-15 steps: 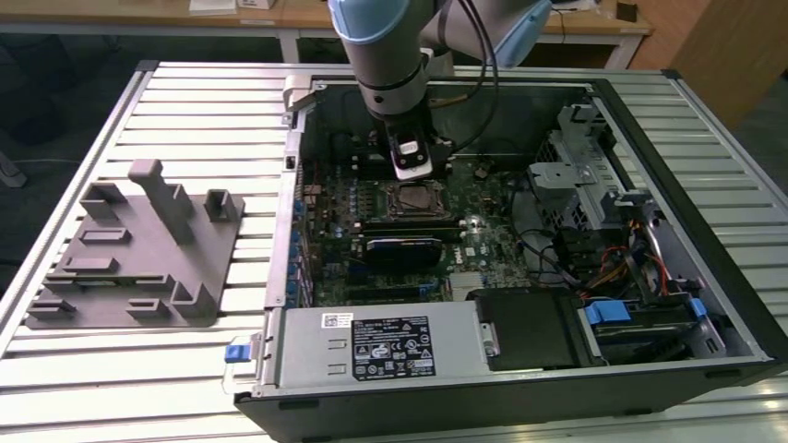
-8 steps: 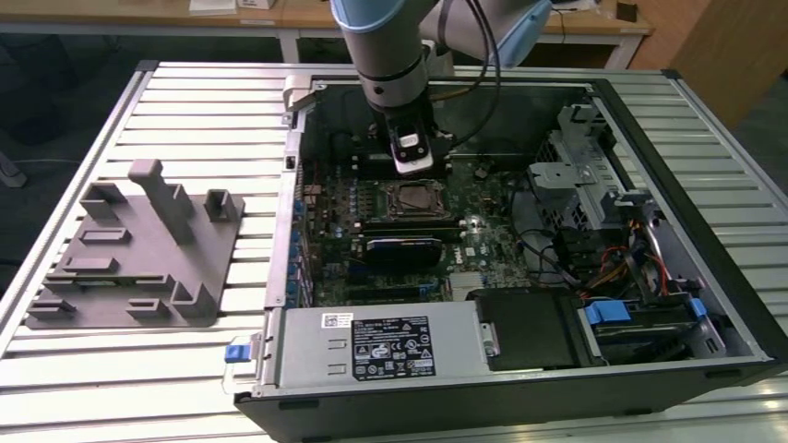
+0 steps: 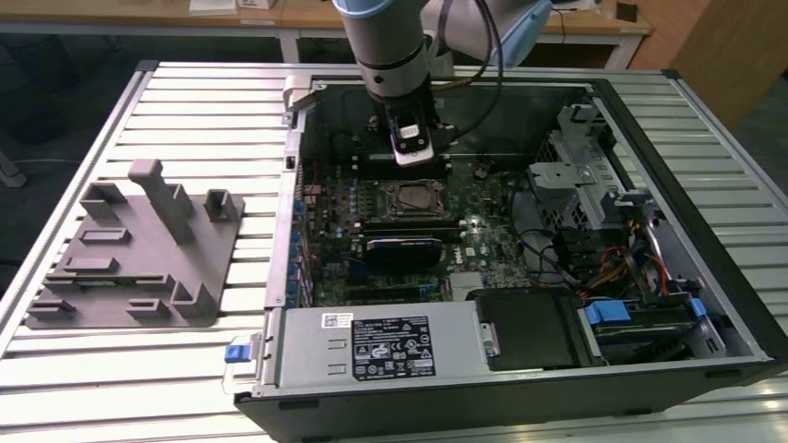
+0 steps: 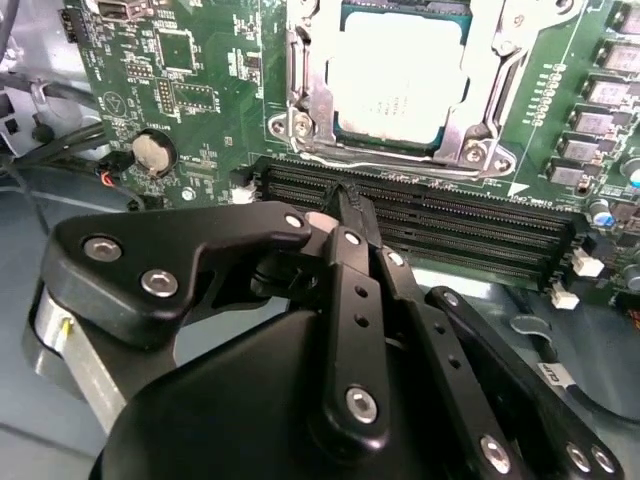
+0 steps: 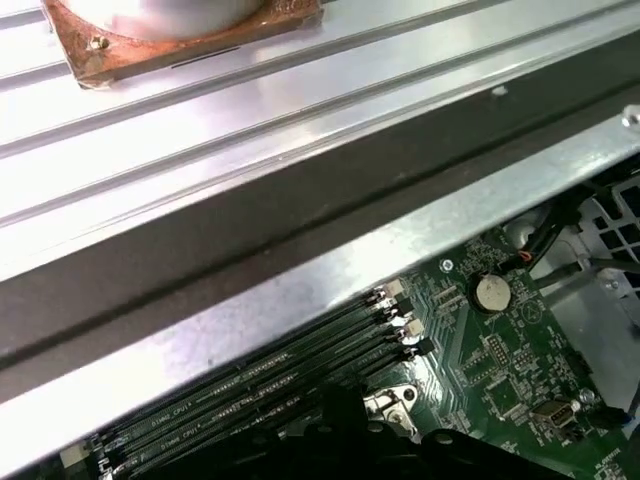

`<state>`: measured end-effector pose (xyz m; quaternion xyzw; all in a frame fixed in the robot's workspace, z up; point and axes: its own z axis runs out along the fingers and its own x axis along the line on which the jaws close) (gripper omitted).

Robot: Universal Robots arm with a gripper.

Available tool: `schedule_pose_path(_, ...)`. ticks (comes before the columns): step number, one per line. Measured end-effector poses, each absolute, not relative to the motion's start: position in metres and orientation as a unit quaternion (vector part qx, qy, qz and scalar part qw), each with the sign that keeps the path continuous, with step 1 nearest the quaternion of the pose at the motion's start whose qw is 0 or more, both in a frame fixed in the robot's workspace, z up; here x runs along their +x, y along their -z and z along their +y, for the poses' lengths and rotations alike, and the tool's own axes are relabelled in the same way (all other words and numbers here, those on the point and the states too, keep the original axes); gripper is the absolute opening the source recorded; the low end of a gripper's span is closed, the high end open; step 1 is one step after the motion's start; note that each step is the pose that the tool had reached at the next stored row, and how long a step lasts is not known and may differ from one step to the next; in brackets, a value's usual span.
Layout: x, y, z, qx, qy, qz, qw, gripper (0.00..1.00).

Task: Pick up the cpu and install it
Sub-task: 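Install the first cpu locking lever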

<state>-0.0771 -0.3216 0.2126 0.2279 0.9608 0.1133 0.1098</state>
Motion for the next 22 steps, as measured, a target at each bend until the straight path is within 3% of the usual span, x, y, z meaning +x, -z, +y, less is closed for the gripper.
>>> schedule_pose_path(5, -0.0772, -0.2126, -0.3216, 0.228, -0.111, 0.961, 0.109, 0.11)
schedule_pose_path(12, -0.0762, -0.2119, -0.3211, 0.227, -0.069, 0.967, 0.088, 0.11)
schedule_pose_path(18, -0.0745, -0.2118, -0.3211, 0.226, -0.028, 0.972, 0.061, 0.11)
schedule_pose_path(22, -0.0744, -0.2117, -0.321, 0.226, -0.026, 0.972, 0.058, 0.11)
